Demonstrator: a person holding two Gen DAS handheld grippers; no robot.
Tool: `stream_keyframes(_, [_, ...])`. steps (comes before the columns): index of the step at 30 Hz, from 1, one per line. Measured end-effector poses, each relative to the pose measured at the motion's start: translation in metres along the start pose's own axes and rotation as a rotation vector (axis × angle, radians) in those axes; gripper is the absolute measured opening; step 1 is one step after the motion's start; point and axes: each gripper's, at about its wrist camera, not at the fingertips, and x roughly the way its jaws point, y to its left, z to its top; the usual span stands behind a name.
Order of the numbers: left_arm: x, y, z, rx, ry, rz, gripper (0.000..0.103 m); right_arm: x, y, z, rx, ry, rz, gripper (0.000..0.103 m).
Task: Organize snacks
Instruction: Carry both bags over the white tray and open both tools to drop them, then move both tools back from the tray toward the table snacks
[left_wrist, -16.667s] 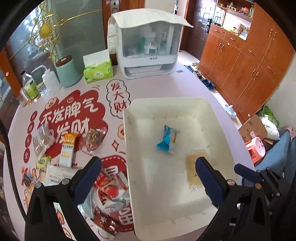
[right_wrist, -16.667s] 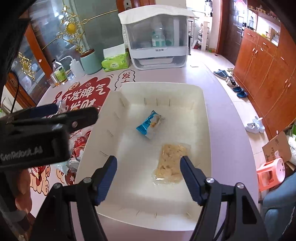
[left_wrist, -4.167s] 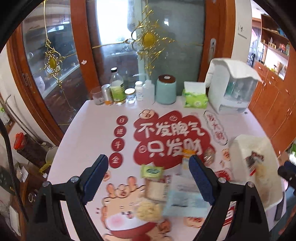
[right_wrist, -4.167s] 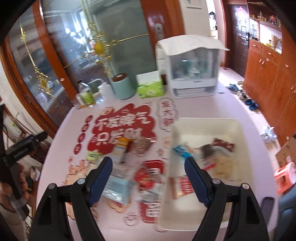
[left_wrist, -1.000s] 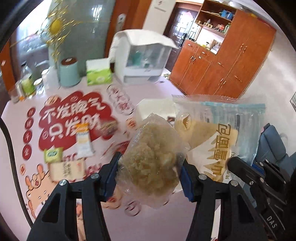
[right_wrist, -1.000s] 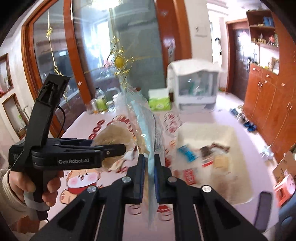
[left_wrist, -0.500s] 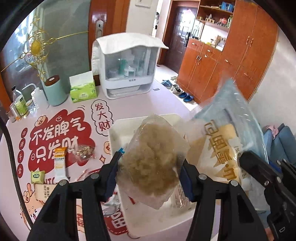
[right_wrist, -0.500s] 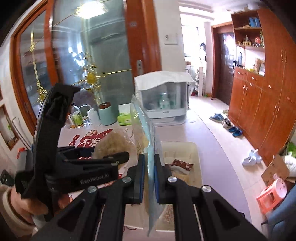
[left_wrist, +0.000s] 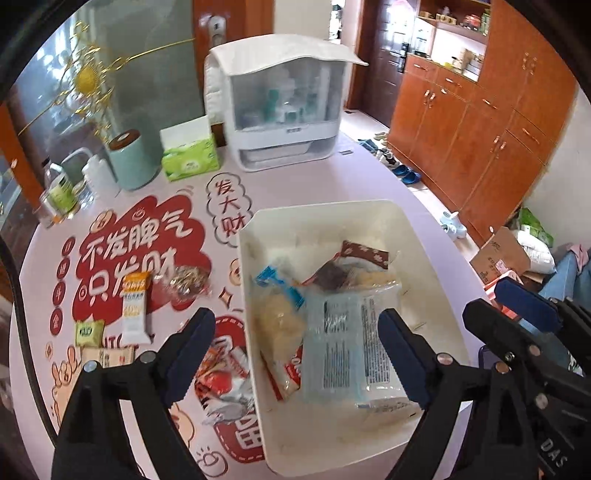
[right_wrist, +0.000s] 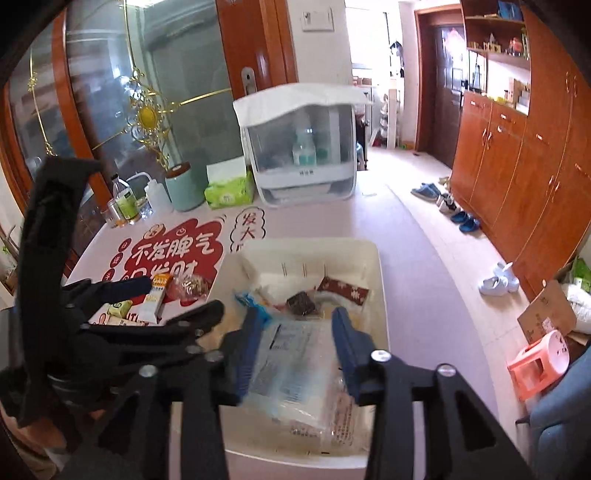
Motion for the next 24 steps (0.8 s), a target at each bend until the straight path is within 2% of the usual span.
stream_keyframes(9, [-0.027,0.031,-0.031,-0.097,-0.011,0.014,0.089,0.009,0.018,-0.017,-0.015,0.062,0.055,0.043])
stream_keyframes(24, [-0.090,0.071,-0.077,-0.119,-0.104,0.099,0.089,-0.023,0.043,-0.032,-0.002,0.051,0.083,0.043])
